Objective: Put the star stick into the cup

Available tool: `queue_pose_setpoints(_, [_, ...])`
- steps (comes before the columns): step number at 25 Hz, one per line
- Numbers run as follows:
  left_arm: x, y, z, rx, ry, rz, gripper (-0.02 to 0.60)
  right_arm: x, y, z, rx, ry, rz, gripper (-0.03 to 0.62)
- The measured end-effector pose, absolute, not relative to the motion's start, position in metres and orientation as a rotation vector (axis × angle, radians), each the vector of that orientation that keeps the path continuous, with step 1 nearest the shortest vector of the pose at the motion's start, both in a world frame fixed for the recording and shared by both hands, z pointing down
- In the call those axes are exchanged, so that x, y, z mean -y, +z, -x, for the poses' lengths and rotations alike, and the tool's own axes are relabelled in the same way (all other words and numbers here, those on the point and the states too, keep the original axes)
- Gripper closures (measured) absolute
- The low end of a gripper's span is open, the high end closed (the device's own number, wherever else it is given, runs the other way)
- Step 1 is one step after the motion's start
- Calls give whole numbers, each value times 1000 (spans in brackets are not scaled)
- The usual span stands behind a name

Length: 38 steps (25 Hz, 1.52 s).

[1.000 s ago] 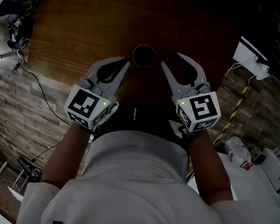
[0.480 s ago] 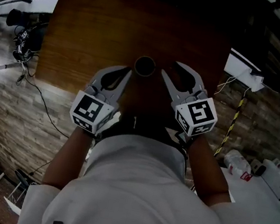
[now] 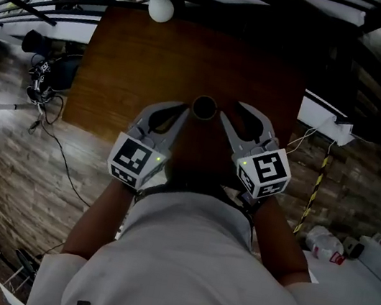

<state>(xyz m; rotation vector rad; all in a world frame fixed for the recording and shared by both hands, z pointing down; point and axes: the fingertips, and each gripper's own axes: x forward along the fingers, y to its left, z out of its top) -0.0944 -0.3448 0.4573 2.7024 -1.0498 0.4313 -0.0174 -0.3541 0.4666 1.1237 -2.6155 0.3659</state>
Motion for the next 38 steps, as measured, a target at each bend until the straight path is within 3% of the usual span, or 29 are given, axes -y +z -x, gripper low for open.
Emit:
queue_pose_setpoints(14, [293,377,133,1081,388,-2832,578,297,375,63,2692,223,-1182,487])
queue_pose_setpoints(23, [262,350,156,1088,337,-2899,578,260,340,75,2705,135,-1239,537])
queue_pose_setpoints(26, [251,349,163,1060,332,-2915,579,250,333,80,2708,92,-1270,586])
queue_pose_setpoints(38, [212,342,200,990,267,-2954,580,198,315,103,2690,-27,-1317,588])
